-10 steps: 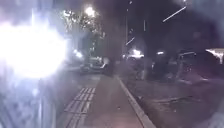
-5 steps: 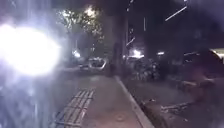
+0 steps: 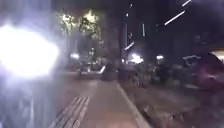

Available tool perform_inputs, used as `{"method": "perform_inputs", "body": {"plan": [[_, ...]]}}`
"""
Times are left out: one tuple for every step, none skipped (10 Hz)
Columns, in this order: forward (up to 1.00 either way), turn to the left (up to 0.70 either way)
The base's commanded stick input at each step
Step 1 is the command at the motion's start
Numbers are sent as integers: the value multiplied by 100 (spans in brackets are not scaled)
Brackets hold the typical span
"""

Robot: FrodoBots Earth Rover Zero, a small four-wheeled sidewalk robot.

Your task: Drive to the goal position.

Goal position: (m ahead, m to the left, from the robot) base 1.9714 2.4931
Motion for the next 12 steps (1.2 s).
{"method": "perform_inputs", "body": {"plan": [[45, 0], [45, 0], [45, 0], [45, 0], [45, 0], [45, 0], [45, 0], [45, 0], [45, 0], [45, 0], [45, 0], [45, 0]]}}
